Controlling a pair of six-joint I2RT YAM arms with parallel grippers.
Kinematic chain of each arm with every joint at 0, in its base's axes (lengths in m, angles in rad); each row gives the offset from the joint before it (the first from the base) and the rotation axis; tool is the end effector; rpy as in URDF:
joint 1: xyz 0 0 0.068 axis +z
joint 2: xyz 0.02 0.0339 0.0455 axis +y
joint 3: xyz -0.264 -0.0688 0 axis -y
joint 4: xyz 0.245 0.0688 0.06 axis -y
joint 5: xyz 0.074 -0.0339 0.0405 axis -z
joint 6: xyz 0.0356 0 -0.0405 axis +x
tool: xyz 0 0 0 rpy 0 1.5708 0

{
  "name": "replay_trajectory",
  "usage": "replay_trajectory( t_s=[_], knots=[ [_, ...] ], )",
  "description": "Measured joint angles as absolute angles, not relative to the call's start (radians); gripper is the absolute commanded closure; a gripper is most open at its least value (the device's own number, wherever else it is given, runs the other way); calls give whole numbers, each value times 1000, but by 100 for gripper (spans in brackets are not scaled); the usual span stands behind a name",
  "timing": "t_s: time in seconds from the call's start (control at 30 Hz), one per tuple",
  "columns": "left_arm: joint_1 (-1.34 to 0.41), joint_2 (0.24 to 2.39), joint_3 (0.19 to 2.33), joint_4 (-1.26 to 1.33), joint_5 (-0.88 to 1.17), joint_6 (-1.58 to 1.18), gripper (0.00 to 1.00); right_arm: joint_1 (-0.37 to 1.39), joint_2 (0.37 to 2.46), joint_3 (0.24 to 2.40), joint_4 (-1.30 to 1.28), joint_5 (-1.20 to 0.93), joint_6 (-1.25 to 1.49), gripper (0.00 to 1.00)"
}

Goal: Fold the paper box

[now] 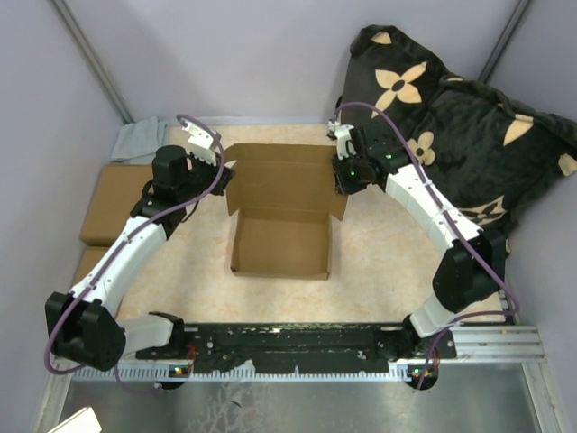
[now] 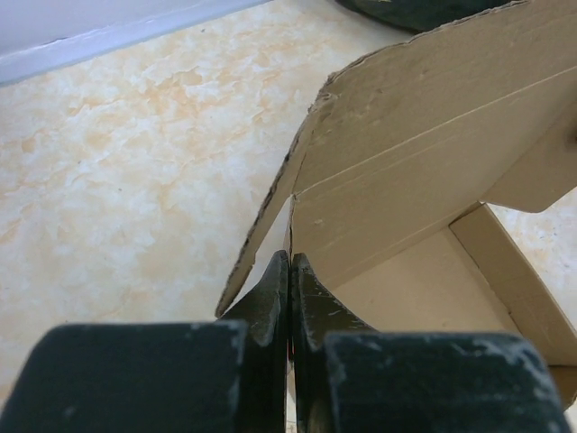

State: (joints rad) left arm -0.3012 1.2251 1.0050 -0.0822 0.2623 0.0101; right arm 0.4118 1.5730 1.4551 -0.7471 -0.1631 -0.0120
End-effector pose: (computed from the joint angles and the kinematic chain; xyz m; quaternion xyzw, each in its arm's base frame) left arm 0.2706 -0.0937 0.3347 0.2004 0.7769 -0.1894 0.5660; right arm 0.3108 0.1421 0.3252 -0.2242 0.9084 0.1433 0.3224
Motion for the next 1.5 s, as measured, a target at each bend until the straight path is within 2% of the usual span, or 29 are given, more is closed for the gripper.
replay_trajectory(
  t_s=[0.53, 0.87, 1.5],
  knots=[
    [-299, 1230, 1005, -46, 330, -123, 100, 426, 1587, 1473, -748, -70, 164, 94],
    [-297, 1231, 986, 46, 277, -253, 100, 503, 1584, 1386, -558, 122, 240, 94],
    [-302, 1208, 773, 284, 224, -435, 99, 616, 1453, 1093, -176, 410, 204, 94]
  ],
)
